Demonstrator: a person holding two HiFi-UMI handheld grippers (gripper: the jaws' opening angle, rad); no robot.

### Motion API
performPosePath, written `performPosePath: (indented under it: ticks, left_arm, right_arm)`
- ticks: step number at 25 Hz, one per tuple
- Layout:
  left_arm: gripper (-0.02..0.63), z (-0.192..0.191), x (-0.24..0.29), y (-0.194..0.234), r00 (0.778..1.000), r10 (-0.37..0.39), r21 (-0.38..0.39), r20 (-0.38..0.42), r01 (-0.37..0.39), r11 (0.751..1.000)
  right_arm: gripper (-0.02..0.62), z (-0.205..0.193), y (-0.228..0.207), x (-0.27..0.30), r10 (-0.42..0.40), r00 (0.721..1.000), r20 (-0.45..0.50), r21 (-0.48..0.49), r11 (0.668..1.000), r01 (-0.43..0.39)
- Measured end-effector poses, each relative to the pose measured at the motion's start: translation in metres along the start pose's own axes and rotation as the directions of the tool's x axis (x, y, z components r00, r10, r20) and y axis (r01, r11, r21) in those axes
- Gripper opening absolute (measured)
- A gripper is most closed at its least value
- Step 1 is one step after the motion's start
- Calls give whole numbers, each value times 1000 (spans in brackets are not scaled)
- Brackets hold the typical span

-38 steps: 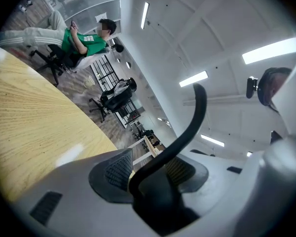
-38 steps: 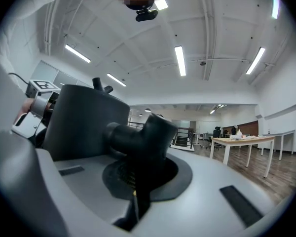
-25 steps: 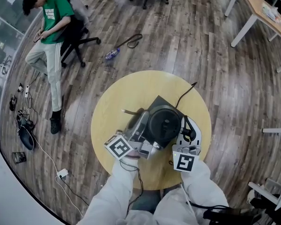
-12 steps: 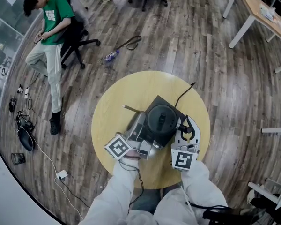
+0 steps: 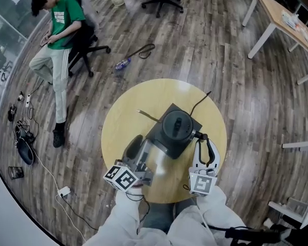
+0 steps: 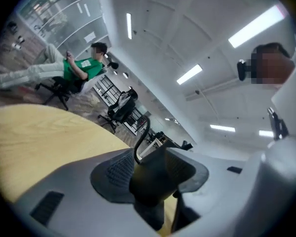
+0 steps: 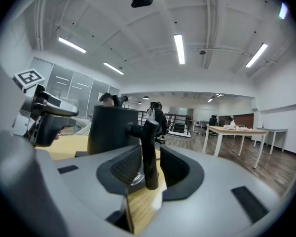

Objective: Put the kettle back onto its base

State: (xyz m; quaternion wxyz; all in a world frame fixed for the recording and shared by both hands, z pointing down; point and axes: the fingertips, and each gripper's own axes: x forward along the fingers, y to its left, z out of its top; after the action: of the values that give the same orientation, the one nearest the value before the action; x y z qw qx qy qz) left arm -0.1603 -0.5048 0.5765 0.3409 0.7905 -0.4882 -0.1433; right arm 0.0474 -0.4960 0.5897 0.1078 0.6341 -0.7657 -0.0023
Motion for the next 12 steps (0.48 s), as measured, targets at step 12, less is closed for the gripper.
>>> performPosePath:
  ticks: [12]
  left_arm:
    - [2, -43, -83, -107, 991, 69, 404, -111, -18, 915]
  right_arm:
    - [13, 36, 31, -89, 55, 985, -164, 83, 996, -42]
